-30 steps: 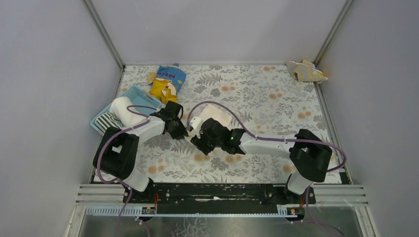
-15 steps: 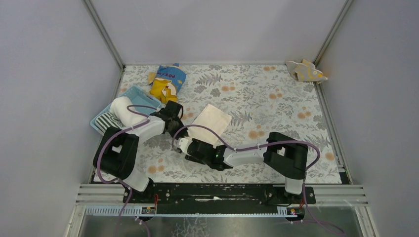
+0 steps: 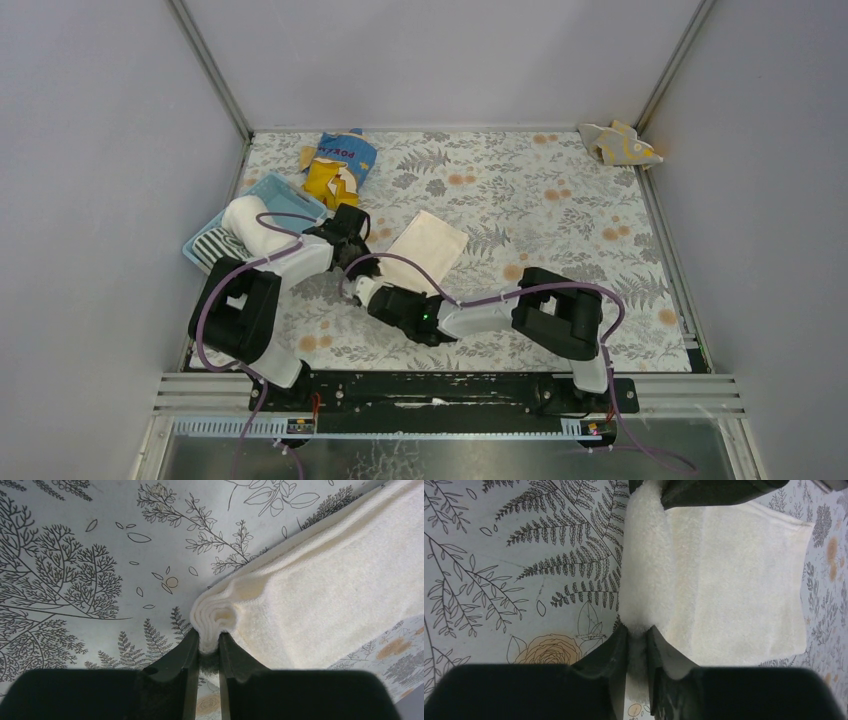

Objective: Roll the towels
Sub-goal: Roll the towel at the center of the board.

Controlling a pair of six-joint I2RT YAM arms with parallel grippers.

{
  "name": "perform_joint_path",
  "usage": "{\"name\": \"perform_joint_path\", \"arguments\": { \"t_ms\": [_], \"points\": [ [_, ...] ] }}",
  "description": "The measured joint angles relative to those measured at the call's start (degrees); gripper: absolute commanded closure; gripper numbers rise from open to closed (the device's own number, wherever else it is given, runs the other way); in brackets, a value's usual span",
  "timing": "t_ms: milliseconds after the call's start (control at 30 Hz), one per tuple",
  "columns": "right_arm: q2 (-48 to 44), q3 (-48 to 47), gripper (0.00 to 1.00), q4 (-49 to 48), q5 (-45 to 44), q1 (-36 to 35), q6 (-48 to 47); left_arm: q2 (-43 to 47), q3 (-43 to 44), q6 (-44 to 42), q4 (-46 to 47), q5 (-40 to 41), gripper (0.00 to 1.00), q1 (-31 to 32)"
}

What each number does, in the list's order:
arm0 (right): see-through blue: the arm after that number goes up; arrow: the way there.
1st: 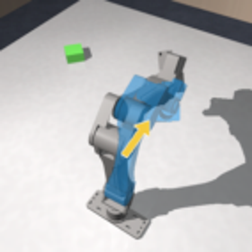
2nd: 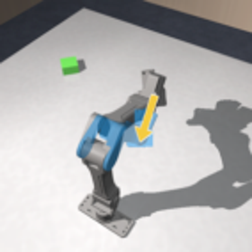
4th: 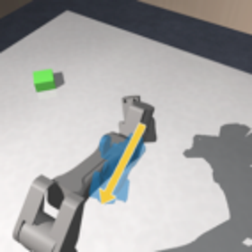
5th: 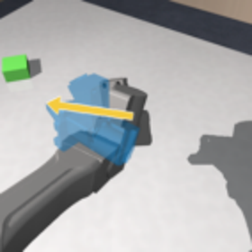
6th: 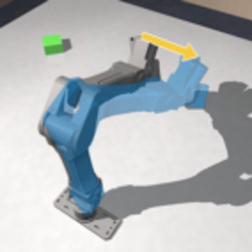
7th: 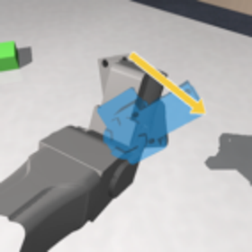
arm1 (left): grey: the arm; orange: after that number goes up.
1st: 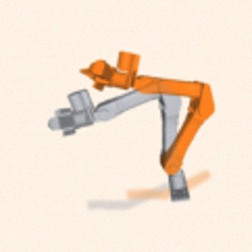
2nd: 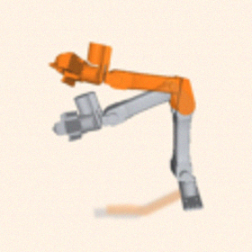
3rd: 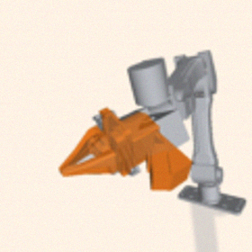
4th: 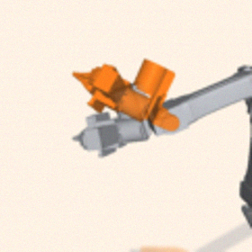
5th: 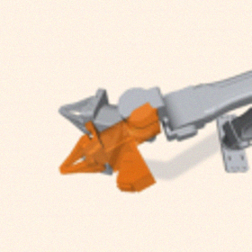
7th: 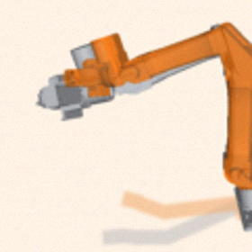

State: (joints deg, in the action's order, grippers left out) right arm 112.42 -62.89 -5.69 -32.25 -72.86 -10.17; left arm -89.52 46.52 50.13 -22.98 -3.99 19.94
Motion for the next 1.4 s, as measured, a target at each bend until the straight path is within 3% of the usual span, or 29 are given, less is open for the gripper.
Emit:
{"name": "perform_joint_path", "arguments": {
  "t_ms": [100, 200, 367, 633, 833, 1067, 1400],
  "points": [
    [0.04, -0.72, 1.0, 1.51, 0.79, 0.09, 0.76, 0.13, 0.0, -0.07, -0.02, 0.28, 0.78, -0.07],
    [-1.14, -0.9, 1.0, 2.8, 4.98, 0.98, 2.75, 1.66, -0.48, -0.09, -0.28, 0.83, 0.67, -0.2],
    [-4.48, 0.02, 1.0, 3.43, 19.8, 5.25, 10.58, 8.52, -3.19, 0.07, -1.22, 2.08, 0.36, -1.75],
    [-5.92, 4.44, 1.0, -3.41, 45.99, 17.03, 25.44, 20.31, -7.15, 0.7, -2.54, 2.73, 0.22, -2.71],
    [-5.01, 13.16, 1.0, -19.26, 62.73, 25.38, 40.79, 25.53, -11.78, 2.29, -2.34, 0.31, 0.19, -2.73],
    [1.81, 16.28, 1.0, -34.16, 75.91, 31.5, 56.7, 22.08, -14.88, 4.17, 2.62, -5.97, 0.2, -2.73],
    [4.0, 13.38, 0.99, -30.8, 79.84, 32.81, 59.47, 14.93, -14.84, 5.73, 10.95, -8.31, 0.28, -2.69]
  ]
}}
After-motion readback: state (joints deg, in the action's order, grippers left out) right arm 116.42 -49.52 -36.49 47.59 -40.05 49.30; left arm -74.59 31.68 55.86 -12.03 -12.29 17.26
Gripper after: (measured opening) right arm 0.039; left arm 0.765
